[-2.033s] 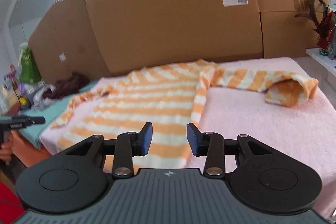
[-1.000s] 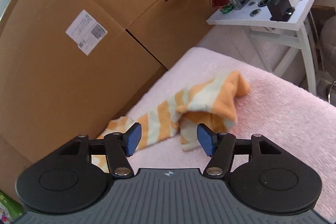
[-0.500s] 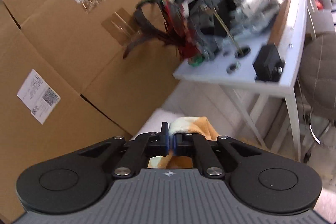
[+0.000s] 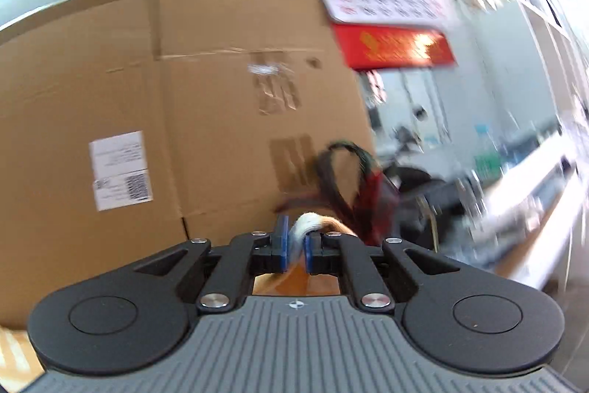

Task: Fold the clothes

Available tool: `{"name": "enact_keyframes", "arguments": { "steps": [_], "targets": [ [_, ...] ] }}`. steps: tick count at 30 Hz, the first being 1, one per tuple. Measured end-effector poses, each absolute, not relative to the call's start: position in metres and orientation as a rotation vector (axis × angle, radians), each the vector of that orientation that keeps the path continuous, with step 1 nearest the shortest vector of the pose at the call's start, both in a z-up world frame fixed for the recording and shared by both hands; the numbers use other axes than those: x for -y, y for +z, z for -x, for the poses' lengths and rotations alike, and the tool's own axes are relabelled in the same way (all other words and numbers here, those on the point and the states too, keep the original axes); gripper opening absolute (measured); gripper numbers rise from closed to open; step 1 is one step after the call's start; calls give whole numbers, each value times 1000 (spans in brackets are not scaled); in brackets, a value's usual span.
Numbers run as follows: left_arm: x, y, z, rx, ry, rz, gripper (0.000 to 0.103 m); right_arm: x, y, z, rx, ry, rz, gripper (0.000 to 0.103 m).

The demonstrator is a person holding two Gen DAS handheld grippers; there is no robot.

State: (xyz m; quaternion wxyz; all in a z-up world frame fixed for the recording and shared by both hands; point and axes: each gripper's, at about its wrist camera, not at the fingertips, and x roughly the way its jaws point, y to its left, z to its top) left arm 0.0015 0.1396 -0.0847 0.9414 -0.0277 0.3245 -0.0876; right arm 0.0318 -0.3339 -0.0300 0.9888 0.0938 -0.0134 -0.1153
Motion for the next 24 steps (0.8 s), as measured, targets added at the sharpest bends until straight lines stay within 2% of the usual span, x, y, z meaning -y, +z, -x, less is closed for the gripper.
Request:
{"name": "enact_keyframes", "arguments": {
  "steps": [7, 10, 13, 14, 16, 18, 23, 24],
  "targets": [
    [-143, -85, 0, -656, -184, 86, 102, 367, -65, -55, -463, -353, -385, 14],
    [-144, -85, -1, -657, -189, 88, 102, 378, -94, -29, -552, -397, -578, 17],
    [-143, -85, -1, -657, -192, 88, 102, 378, -99, 1, -535, -456, -679, 36],
    [-143, -85, -1, -656, -192, 89, 102, 376, -97, 8, -527, -476, -696, 45],
    [-144, -85, -1, -655, -192, 93, 102, 371, -92, 23, -509, -511, -728, 43],
    [-144, -85, -1, -656, -193, 92, 102, 344, -85, 14, -476, -330, -705, 35],
    [-142, -85, 0, -657, -188, 86, 102, 264, -74, -56, -540, 120, -700, 35],
    [-142, -85, 0, -657, -187, 86, 102, 248, -72, -73, -551, 133, -624, 35]
  ]
}}
